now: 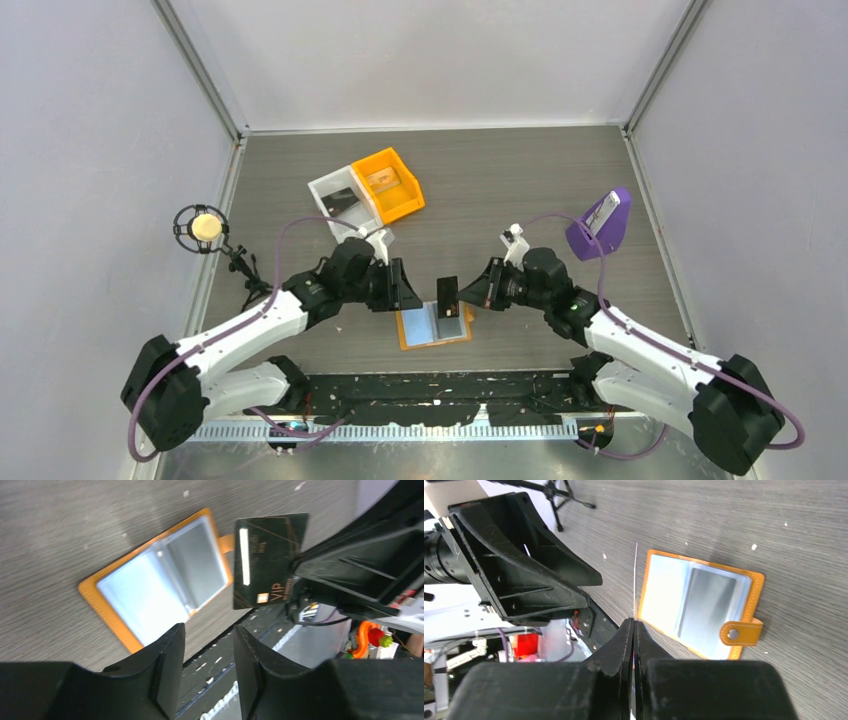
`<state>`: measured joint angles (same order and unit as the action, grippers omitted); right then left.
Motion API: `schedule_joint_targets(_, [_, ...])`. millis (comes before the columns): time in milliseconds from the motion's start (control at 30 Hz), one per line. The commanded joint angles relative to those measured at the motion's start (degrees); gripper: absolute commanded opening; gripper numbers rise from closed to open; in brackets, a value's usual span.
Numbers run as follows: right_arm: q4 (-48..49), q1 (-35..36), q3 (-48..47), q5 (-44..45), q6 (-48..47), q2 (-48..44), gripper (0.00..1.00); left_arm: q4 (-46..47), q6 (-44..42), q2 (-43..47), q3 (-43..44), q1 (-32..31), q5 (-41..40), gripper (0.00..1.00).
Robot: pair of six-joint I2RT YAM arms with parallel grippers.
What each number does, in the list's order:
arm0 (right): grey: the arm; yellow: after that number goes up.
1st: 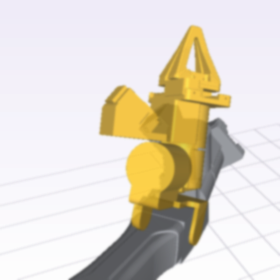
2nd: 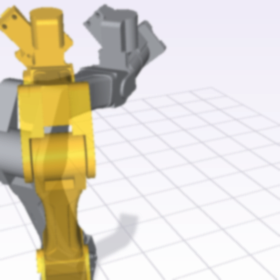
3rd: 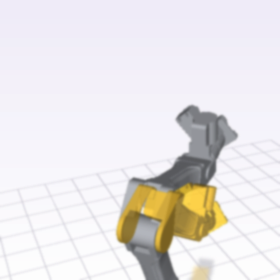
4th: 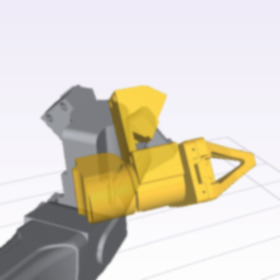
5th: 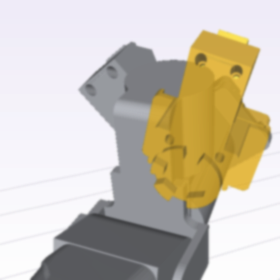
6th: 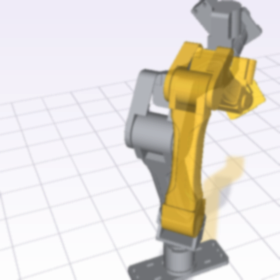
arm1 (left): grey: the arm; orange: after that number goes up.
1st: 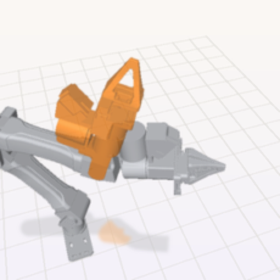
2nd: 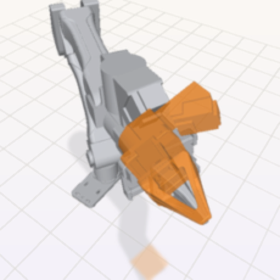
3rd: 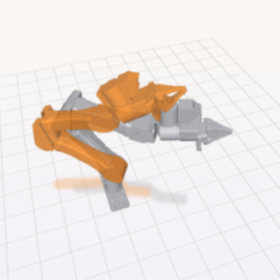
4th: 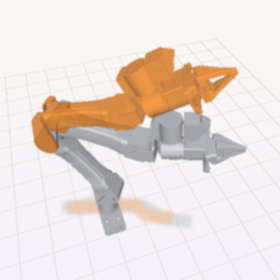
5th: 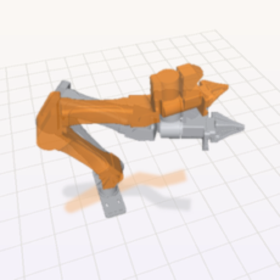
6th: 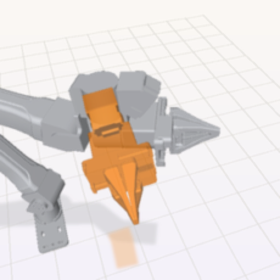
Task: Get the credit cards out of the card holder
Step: Remove the credit card from the card holder, then place the credit card in the storage box.
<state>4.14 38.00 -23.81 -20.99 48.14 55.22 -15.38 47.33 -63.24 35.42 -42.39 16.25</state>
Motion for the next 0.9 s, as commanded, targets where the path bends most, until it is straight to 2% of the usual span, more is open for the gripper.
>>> schedule_joint_targets(0, [2.66, -0.21, -0.71, 3.86, 4.66, -5.90, 0.05, 2.82, 1.90, 4.89, 2.60, -0.32, 3.75, 0.43])
schedule_joint_targets(367, [9.27, -0.21, 3.47, 5.67, 10.63, -18.24, 0.05, 26.51, 12.32, 2.42, -0.92, -0.63, 14.24, 0.50])
schedule_joint_targets(567, [10.09, -0.21, 4.69, 4.88, 12.23, -20.27, 0.05, 31.90, 13.17, 0.89, -0.99, -2.23, 15.58, 0.51])
schedule_joint_targets(700, [12.36, -0.12, 6.20, 4.30, 13.39, -20.61, 0.05, 35.68, 14.05, -1.54, -0.30, -3.05, 17.34, 0.39])
schedule_joint_targets(833, [13.51, -0.12, 5.92, 1.61, 10.69, -19.64, 0.06, 36.26, 14.48, -1.40, -0.95, -3.05, 16.47, 0.02])
schedule_joint_targets(867, [13.04, -0.12, 5.61, 1.06, 9.79, -19.50, 0.06, 36.29, 14.52, -1.01, -1.37, -2.98, 16.29, 0.00])
